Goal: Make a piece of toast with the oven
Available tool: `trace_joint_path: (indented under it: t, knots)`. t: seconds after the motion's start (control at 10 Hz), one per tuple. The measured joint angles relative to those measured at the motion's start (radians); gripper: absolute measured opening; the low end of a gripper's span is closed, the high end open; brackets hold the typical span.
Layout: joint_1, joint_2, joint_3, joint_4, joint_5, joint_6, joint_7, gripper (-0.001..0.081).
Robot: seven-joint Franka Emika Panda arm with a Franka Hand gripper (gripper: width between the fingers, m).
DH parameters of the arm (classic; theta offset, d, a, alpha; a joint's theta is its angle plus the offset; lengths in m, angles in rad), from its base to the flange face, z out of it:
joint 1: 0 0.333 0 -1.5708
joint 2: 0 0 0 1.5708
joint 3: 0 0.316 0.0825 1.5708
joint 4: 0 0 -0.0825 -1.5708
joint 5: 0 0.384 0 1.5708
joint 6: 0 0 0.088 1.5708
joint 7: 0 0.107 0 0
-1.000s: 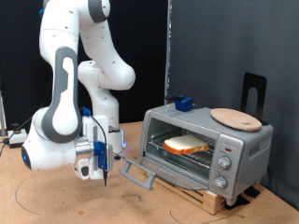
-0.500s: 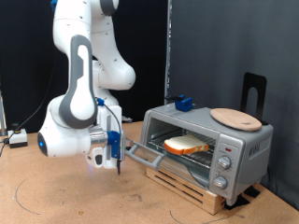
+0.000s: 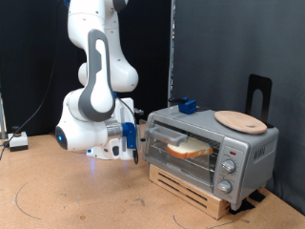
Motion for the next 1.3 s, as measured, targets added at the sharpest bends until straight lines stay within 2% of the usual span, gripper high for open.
trace_joint_path:
  t: [0.2, 0.4, 0.7, 1.0, 1.1, 1.3]
  knots:
    - [0.0, -0.068, 0.005, -0.034, 0.019, -0.013, 0.007, 0.0809]
    - [-0.009, -0.096, -0.005, -0.031, 0.019, -0.007, 0.054, 0.0809]
    - [-0.048, -0.071, -0.05, 0.026, -0.017, 0.047, 0.16, 0.0809]
    - [-0.069, -0.018, -0.083, 0.092, -0.056, 0.101, 0.193, 0.0809]
    - [-0.069, -0.018, -0.081, 0.09, -0.056, 0.1, 0.192, 0.0809]
    - [-0.063, -0.001, -0.059, 0.112, 0.003, 0.062, 0.16, 0.0809]
